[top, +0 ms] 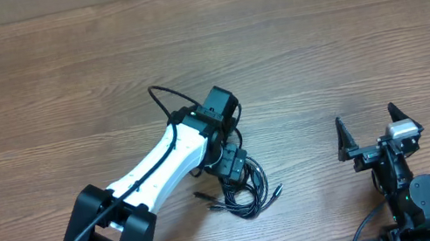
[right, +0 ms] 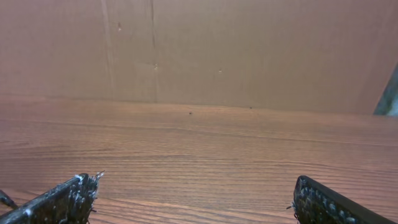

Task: Untangle cables
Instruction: 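Lower the left gripper and grasp the black cable bundle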

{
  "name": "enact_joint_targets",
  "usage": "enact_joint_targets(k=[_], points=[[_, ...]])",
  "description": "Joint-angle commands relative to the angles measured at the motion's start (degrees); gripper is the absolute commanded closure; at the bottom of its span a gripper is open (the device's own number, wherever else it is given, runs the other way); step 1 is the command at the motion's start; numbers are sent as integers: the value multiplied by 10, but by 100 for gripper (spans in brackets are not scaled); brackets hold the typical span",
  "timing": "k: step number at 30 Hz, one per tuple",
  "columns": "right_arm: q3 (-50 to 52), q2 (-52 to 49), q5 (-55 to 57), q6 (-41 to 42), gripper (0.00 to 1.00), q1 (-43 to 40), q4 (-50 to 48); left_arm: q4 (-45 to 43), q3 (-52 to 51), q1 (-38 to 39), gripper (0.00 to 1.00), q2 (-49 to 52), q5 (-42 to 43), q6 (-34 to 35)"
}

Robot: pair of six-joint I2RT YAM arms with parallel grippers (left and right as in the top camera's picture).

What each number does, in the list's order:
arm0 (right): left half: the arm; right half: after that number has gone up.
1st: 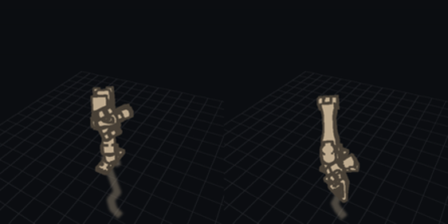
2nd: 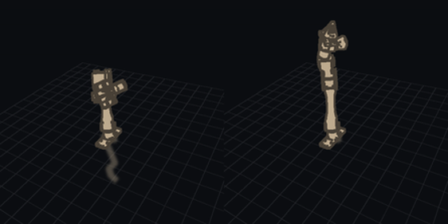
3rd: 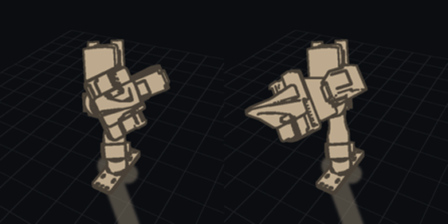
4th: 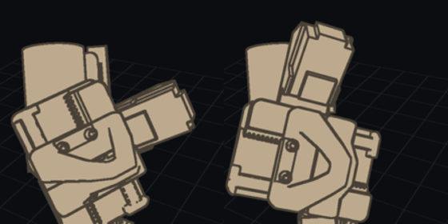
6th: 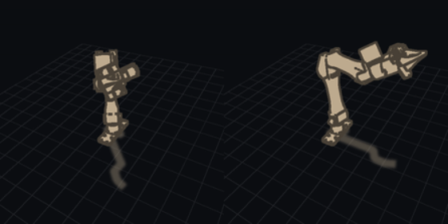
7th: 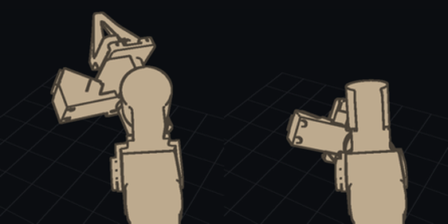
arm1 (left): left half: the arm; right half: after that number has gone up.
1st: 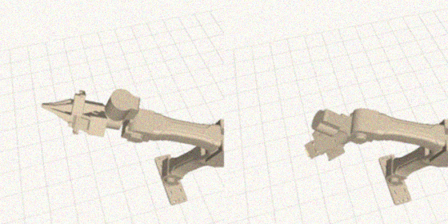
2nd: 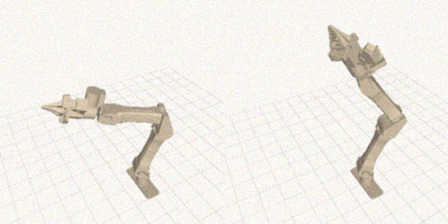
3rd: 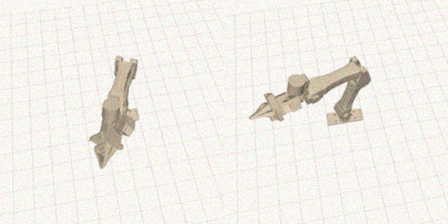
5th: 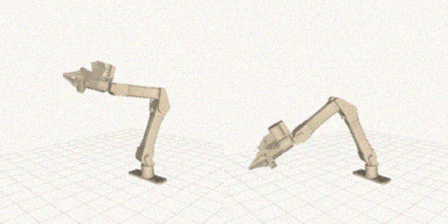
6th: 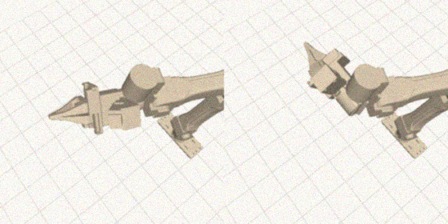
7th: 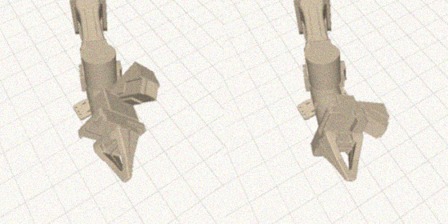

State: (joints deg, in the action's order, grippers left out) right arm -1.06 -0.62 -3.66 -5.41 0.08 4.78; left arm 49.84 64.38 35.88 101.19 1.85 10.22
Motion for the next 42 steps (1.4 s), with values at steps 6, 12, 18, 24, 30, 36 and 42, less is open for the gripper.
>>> enact_joint_targets(k=[6, 12, 18, 24, 30, 36, 42], points=[[6, 4, -1, -3, 0, -2, -2, -16, -10, 3, 25, 7, 14, 1], [6, 4, -1, -3, 0, -2, -2, -27, -14, 4, 36, 7, 14, 1], [6, 4, -1, -3, 0, -2, -2, -35, -19, 11, 38, 7, 13, 1], [6, 4, -1, -3, 0, -2, -2, -56, -33, 26, 42, 7, 12, 1], [6, 4, -1, -3, 0, -2, -2, -66, -33, 37, 54, 7, 11, 1], [6, 4, -1, -3, 0, -2, -2, -67, -33, 39, 72, 7, 12, 1], [6, 4, -1, -3, 0, -2, -2, -66, -33, 39, 96, 7, 12, 1]])
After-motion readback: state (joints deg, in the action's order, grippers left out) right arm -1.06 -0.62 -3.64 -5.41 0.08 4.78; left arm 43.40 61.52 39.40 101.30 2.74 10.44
